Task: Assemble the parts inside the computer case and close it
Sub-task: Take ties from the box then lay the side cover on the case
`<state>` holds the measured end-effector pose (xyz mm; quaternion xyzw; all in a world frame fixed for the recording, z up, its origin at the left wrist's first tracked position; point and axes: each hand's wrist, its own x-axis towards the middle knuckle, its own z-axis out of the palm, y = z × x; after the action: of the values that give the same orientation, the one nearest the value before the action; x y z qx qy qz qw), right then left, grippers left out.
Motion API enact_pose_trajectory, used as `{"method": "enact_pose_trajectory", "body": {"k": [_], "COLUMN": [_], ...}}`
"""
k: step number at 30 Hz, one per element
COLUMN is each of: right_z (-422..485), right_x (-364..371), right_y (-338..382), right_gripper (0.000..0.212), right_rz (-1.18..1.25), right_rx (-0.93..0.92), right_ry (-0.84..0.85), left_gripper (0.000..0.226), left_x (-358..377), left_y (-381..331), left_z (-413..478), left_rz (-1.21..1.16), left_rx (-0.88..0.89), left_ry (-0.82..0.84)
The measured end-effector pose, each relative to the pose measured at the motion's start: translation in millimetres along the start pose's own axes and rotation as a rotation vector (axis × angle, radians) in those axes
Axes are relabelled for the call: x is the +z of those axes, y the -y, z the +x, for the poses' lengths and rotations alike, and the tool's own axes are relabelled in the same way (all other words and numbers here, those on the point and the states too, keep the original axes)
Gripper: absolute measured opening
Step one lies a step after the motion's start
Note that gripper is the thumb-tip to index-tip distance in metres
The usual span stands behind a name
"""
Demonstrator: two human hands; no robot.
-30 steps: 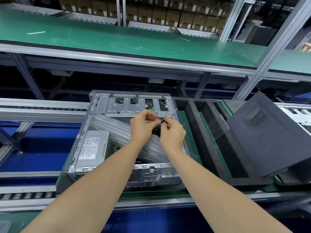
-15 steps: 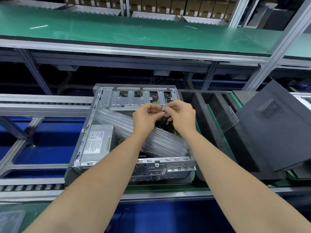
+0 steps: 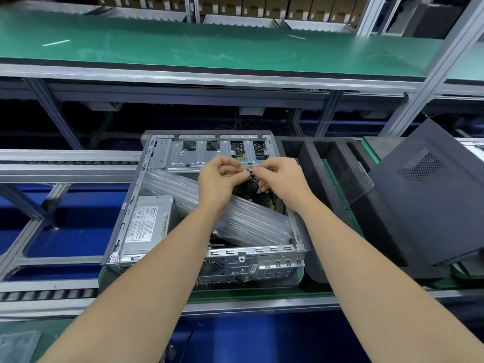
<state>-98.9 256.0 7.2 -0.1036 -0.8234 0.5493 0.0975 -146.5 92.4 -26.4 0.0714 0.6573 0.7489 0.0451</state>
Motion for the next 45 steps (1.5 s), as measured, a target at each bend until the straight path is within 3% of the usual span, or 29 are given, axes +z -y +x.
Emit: {"method": "enact_pose_trajectory", "body": {"k": [25,30,35,41,45], "right_z": [1,-2,-2,-5,-6], "right_x": [1,-1,4,5,10], "right_y": [-5,-6,-5,-5,-5], "right_gripper": [0.009,0.013,0.015,0.009,0.012], "right_rz": [-0.039,0.049,0.043,-0.018,-0.201], "right_rx": [-0.046,-0.044,-0.033,-0.097,-0.205], "right_ry": [0.025,0.037,0.017,0.021,-0.050], "left_gripper": [0.028,0.016,0.027,0.019,0.016], "left_x": [0,-3,-2,1,7], "left_y": [3,1,0,-1,-1], "left_z": [1,-1,-1,-2,-3], "left_rz": [0.082,-0.097,-0.122,-0.051,0.144], "left_rx": [0.060,0.006,-0.045,-0.055,0.045], "left_ry": [0.080,0.146,0.130,0.099,-0.010]}}
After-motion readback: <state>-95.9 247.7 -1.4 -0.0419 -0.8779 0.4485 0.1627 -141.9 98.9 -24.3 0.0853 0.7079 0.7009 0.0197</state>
